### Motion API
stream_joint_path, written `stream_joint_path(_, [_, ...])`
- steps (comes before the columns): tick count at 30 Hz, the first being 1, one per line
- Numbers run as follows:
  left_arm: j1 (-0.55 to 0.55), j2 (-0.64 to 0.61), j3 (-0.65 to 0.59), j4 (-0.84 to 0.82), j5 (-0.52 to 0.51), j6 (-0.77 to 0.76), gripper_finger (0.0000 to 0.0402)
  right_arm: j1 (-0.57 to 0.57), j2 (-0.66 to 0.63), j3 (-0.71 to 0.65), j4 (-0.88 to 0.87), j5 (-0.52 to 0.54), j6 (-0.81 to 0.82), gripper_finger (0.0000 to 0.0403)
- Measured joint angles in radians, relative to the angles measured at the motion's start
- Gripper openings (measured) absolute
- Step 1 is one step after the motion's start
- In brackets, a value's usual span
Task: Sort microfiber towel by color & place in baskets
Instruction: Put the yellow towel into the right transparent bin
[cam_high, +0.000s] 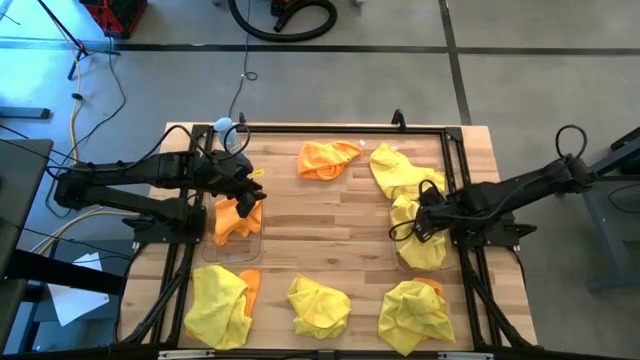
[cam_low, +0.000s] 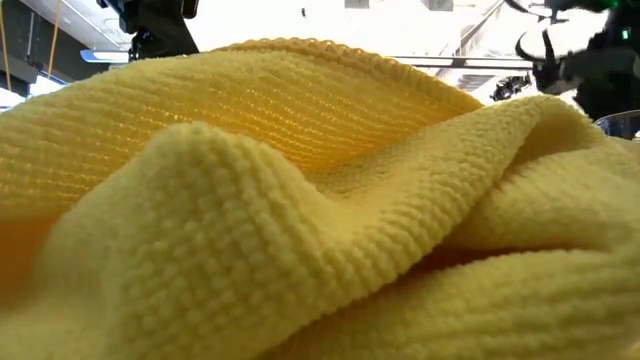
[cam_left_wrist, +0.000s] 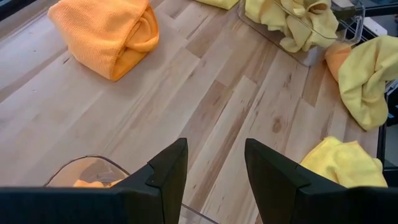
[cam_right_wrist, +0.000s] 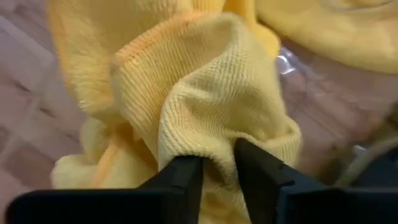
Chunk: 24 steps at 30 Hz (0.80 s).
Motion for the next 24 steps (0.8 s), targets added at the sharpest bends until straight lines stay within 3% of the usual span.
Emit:
stream_joint_path(4, [0.0,0.0,0.0,0.0,0.0,0.0,0.0149,0.0,0.0,0.116,-0.099,-0.001,0.0,0.0121])
stream_joint_path(10, [0.0,0.0,0.0,0.0,0.0,0.0,0.0149,0.0,0.011,0.219,-0.107,0.059,0.054,0.0119])
stream_joint_path(24, [0.0,0.0,0.0,0.0,0.001,0.003,0.0149,-0.004,0.247,0.112,0.004,-0.011,0.089,0.0101])
